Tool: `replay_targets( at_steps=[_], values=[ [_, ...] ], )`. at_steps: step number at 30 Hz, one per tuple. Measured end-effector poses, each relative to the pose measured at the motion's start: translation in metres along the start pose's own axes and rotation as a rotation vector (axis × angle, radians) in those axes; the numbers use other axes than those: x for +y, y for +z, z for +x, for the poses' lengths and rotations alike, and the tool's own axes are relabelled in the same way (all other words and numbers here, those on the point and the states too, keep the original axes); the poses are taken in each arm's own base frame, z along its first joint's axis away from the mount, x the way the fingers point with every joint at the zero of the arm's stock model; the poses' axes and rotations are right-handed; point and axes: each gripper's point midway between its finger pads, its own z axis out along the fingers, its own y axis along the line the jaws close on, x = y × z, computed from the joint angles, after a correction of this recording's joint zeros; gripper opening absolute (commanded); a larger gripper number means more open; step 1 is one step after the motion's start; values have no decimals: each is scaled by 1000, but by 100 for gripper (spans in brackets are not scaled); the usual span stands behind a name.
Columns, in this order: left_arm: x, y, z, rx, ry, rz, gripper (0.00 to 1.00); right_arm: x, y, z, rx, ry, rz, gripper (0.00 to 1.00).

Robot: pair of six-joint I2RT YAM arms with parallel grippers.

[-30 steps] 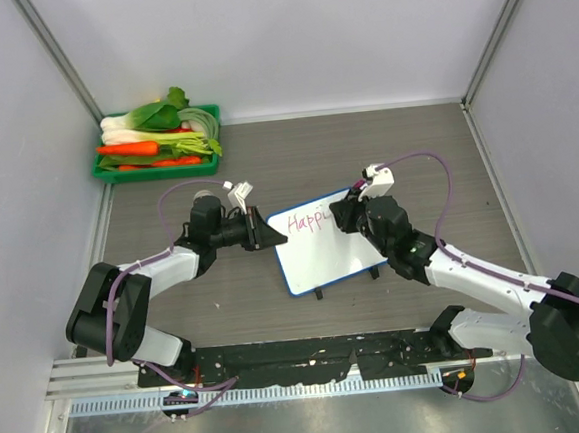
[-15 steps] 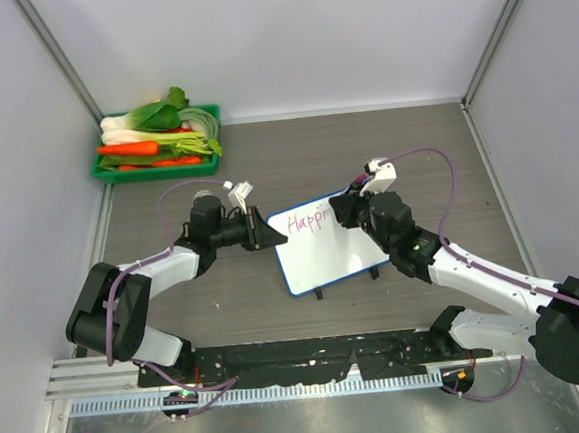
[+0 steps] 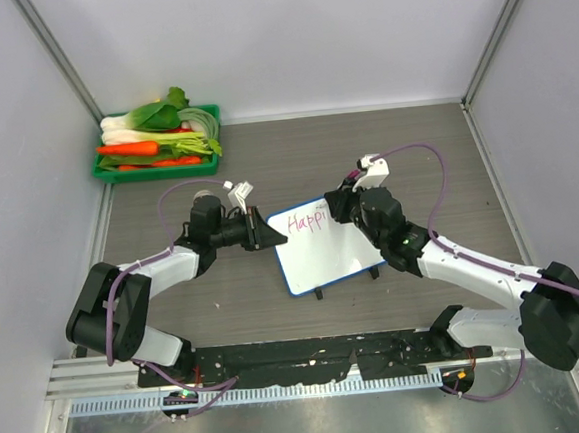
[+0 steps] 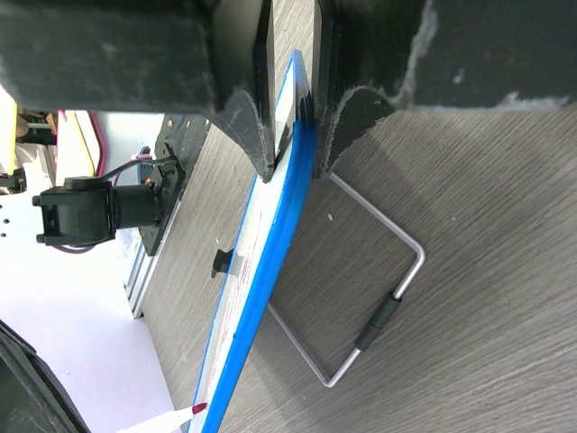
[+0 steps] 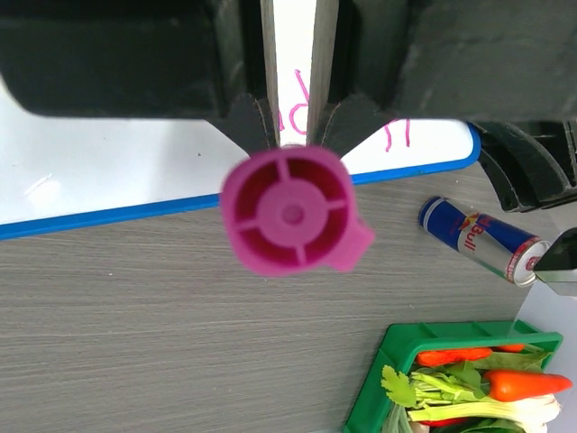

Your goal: Write a sentence on the whiteboard

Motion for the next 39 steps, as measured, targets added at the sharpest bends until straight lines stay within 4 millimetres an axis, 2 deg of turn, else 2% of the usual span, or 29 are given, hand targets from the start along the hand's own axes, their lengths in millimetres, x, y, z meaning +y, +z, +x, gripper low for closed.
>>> replay_targets(
  at_steps=[10, 18, 39],
  values=[
    [0, 0, 0, 0, 2, 1, 0, 0, -2, -3, -3, -2, -1, 1],
    [0, 0, 0, 0, 5, 2, 0, 4, -12, -20, -45, 9, -15, 2],
    [0, 0, 0, 1, 4, 2, 0, -8, -6, -2, -1, -18, 29, 1]
  ],
)
